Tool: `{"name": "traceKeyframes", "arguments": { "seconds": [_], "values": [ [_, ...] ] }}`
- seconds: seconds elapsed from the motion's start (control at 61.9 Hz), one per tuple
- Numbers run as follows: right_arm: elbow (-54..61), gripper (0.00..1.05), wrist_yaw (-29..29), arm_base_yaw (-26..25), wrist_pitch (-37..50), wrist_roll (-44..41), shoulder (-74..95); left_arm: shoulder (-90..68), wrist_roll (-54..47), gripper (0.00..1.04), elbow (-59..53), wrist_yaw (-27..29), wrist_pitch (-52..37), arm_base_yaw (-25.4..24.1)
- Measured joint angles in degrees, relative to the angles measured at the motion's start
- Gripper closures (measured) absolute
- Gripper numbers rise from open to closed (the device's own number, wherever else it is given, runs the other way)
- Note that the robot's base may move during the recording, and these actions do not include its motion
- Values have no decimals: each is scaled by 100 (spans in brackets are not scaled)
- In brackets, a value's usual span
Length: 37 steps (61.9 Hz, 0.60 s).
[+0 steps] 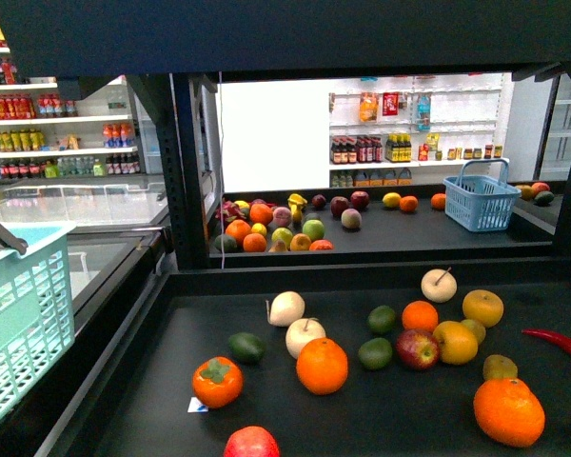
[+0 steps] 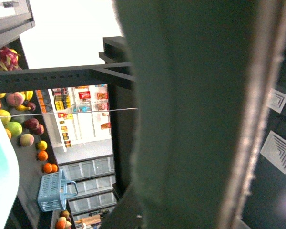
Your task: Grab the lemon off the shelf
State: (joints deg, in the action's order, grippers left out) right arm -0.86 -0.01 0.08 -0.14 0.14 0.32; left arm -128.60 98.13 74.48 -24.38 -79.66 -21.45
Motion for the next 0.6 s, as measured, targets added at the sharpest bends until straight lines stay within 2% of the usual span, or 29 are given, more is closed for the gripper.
{"name": "traceKeyframes", "arguments": {
  "seconds": [0.178, 0.226, 0.291, 0.404, 0.452, 0.598],
  "values": [
    [0, 7, 0, 0, 0, 0, 0, 48, 4, 59, 2, 33, -63, 2],
    [0, 7, 0, 0, 0, 0, 0, 55, 13, 44, 2, 37, -57, 2],
    [0, 7, -2, 0, 0, 0, 0, 52, 15, 34, 2, 39, -57, 7],
    [0, 7, 0, 0, 0, 0, 0, 61, -50, 10, -17, -42, -52, -31],
    [0, 7, 0, 0, 0, 0, 0, 201, -293, 7, -205, -426, 17, -118],
    [0, 7, -2, 0, 0, 0, -4, 501, -835, 8, -372, -522, 260, -249]
  ]
}}
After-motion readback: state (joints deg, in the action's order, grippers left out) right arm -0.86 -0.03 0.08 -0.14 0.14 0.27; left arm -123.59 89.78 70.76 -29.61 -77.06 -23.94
